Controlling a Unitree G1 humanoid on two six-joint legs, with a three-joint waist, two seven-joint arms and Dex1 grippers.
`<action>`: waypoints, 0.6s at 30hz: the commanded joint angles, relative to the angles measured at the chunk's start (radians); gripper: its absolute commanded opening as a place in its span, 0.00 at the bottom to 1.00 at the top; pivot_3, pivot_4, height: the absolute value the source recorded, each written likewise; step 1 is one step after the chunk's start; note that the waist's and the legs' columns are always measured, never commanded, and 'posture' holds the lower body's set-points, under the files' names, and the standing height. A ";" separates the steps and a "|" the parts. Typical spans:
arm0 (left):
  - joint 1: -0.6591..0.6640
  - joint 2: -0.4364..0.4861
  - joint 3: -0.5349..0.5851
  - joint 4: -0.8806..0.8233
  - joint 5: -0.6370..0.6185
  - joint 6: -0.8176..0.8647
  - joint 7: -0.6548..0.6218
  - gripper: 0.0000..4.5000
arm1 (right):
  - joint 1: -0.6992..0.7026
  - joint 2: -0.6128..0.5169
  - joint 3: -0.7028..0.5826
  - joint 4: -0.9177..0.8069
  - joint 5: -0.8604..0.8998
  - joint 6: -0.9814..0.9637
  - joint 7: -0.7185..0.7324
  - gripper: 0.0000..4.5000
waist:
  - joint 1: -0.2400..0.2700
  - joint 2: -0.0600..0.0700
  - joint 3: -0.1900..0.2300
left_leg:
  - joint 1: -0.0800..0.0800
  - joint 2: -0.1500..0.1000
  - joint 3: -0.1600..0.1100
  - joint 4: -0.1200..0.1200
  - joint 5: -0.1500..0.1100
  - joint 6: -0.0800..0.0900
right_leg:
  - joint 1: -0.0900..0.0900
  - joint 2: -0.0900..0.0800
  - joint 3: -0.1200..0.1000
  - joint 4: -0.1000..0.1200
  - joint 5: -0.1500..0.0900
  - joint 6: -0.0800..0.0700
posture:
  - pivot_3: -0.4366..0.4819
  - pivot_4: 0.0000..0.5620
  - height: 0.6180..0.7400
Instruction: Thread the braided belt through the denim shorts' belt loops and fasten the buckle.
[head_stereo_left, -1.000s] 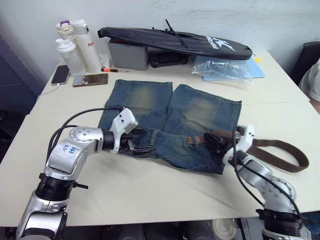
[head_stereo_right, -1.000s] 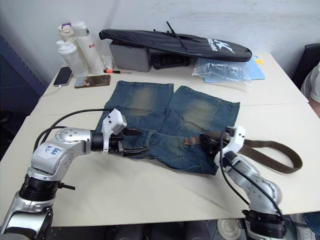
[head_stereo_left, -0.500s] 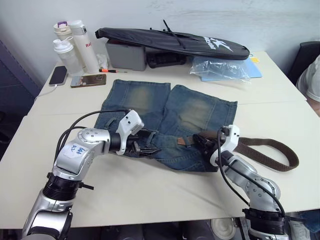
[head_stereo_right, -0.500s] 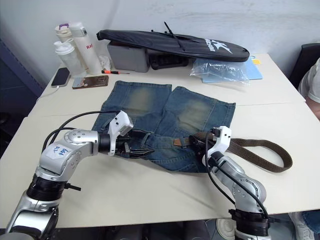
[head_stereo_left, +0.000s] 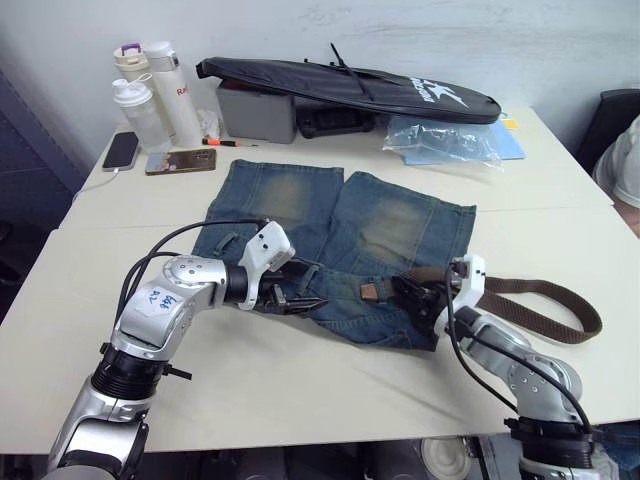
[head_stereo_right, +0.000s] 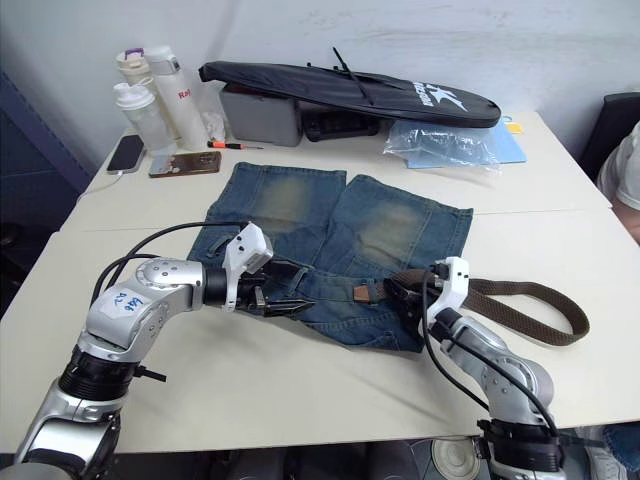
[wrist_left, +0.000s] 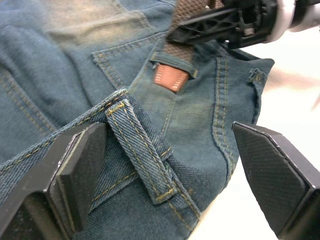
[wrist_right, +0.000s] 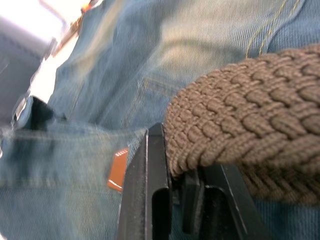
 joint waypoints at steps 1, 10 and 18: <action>-0.020 0.011 0.006 -0.007 0.005 -0.018 -0.002 0.98 | -0.006 0.060 0.045 0.024 -0.025 0.006 -0.016 0.00 | -0.001 0.000 0.000 | 0.000 0.000 0.000 0.000 0.000 0.000 | 0.000 0.000 0.000 0.000 0.000 0.000 | 0.48 0.27 0.19; -0.012 0.005 0.000 -0.003 0.008 -0.026 0.000 1.00 | 0.047 0.095 -0.023 -0.046 -0.006 0.033 -0.054 0.20 | 0.003 0.001 -0.001 | 0.000 0.001 -0.001 -0.001 0.000 0.000 | -0.003 0.001 -0.001 0.005 -0.002 -0.003 | 0.48 0.27 0.19; -0.012 0.003 -0.010 0.014 0.014 -0.048 -0.006 1.00 | 0.088 0.076 -0.230 -0.136 0.163 0.020 -0.146 0.57 | 0.022 0.003 0.000 | -0.002 -0.002 -0.001 0.000 0.000 0.000 | -0.002 -0.002 -0.001 0.003 -0.002 -0.003 | 0.48 0.27 0.19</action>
